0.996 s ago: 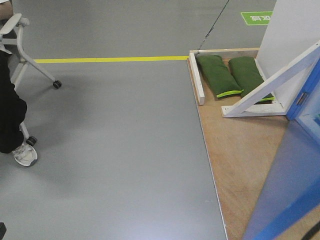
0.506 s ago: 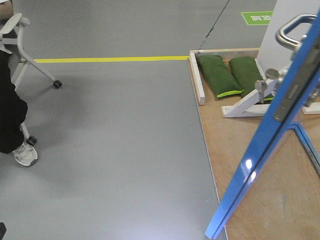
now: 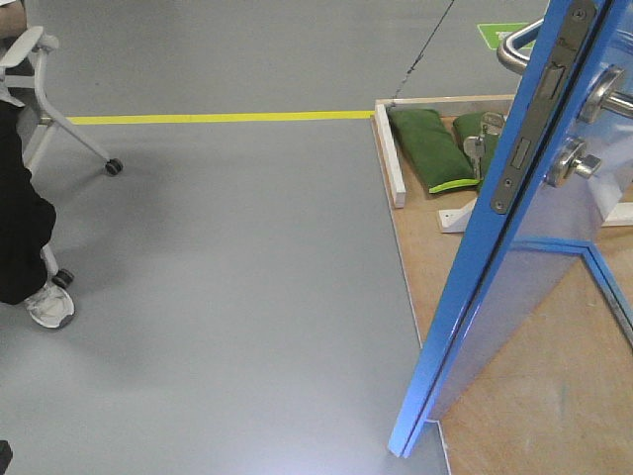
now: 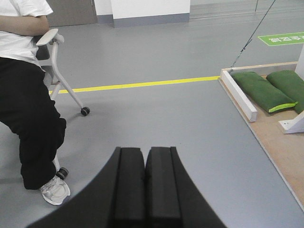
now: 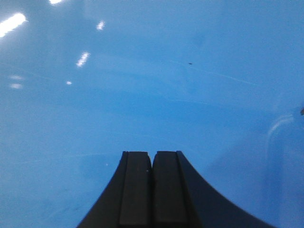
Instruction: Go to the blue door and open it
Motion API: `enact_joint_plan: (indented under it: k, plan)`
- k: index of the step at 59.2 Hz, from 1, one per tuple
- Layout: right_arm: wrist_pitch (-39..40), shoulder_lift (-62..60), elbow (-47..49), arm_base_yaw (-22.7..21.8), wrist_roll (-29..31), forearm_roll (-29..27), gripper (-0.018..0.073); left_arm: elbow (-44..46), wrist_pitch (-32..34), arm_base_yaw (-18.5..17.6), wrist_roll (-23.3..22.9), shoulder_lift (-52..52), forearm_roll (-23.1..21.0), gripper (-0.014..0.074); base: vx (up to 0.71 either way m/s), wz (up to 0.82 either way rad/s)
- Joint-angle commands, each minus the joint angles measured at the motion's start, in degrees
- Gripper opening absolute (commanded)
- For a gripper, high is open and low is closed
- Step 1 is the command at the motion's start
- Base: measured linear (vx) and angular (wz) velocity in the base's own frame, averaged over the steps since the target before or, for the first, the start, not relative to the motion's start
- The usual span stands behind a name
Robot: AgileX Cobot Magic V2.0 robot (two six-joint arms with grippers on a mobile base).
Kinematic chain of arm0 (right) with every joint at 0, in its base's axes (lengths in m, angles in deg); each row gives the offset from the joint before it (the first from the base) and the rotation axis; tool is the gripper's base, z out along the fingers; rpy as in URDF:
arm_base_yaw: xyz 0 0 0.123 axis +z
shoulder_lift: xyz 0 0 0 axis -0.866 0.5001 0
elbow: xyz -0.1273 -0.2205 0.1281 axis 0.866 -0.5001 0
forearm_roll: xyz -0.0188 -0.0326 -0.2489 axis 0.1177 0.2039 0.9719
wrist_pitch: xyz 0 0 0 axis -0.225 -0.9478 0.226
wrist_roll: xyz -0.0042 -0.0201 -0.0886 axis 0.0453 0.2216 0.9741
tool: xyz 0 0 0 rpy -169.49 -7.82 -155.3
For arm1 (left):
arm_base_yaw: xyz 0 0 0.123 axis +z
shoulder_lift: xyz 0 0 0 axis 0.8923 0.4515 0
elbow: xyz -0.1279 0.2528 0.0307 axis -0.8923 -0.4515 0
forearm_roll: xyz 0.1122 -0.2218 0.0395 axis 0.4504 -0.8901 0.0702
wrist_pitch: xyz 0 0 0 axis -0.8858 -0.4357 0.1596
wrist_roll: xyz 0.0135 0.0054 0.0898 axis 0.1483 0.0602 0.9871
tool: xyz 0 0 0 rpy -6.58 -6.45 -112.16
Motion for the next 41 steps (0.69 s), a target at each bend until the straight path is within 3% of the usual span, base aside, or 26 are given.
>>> enact_joint_plan:
  k: [1, 18, 41]
  plan:
    - [5.0, 0.9, 3.1, 3.6, 0.8, -0.7, -0.0004, 1.8, 4.7, -0.1, -0.2, -0.6, 0.1, 0.0071, 0.0, 0.0]
    - [7.3, 6.5, 10.0, 10.0, 0.8, -0.6, -0.0004, 1.8, 4.7, -0.1, -0.2, -0.6, 0.1, 0.0071, 0.0, 0.0]
    - [6.9, 7.3, 10.0, 10.6, 1.0, -0.1, -0.0004, 1.8, 4.7, -0.1, -0.2, -0.6, 0.1, 0.0071, 0.0, 0.0]
